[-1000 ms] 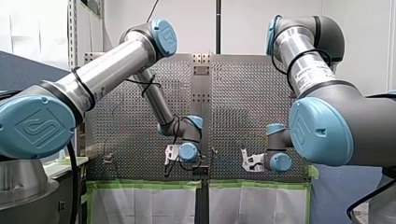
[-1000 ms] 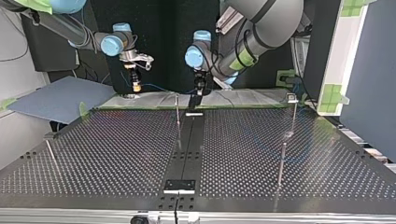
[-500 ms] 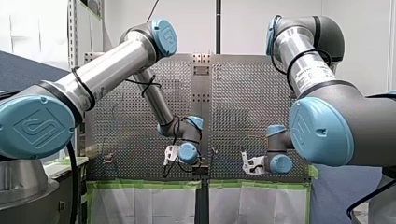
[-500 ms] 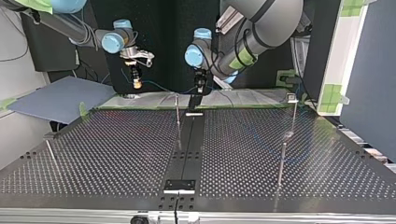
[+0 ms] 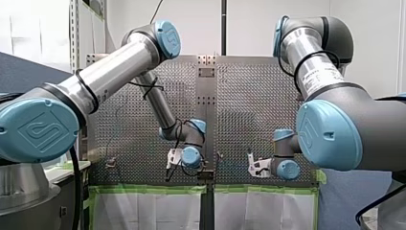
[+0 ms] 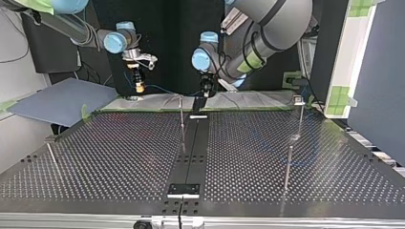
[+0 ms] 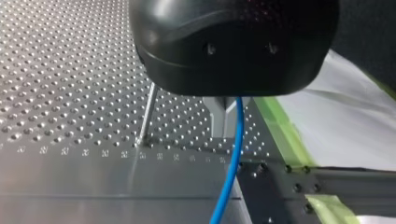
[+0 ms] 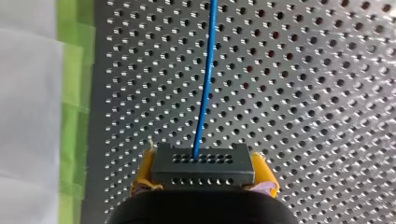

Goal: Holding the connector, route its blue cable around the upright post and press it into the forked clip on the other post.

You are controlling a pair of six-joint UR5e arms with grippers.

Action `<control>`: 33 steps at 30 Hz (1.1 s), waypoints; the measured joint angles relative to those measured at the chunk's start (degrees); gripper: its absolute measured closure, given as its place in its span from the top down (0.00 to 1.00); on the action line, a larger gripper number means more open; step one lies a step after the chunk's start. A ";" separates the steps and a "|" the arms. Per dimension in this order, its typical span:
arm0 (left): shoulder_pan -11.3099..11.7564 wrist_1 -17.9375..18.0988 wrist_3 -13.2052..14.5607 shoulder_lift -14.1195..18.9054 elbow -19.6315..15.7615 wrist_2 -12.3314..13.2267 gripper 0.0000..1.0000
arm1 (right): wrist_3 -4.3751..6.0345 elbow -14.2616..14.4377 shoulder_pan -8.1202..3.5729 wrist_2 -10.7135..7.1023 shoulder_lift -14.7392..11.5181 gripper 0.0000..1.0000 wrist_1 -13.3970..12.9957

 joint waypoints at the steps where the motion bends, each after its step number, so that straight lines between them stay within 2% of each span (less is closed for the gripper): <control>1: 0.16 0.06 0.16 0.01 0.00 -0.18 0.00 | 0.26 -0.16 -0.08 -0.08 0.11 0.56 -0.51; 5: 0.76 -0.31 1.26 0.04 -0.01 -1.57 0.00 | 0.39 -0.56 -0.20 -0.23 0.71 0.56 -1.23; 12: 1.18 -0.95 2.70 0.05 -0.17 -3.25 0.00 | -0.50 -0.96 0.09 -0.19 3.30 0.56 -1.27; 17: 1.28 -1.21 3.13 0.06 -0.35 -3.28 0.00 | -0.99 -1.21 0.43 -0.30 4.12 0.56 -0.57; 27: 1.33 -1.30 3.17 0.05 -0.40 -1.93 0.00 | -5.22 -1.12 1.63 -0.62 3.96 0.56 3.83; 33: 1.38 -1.46 2.99 0.09 -0.38 -0.46 0.00 | -7.88 -0.82 1.95 -1.51 2.19 0.56 6.36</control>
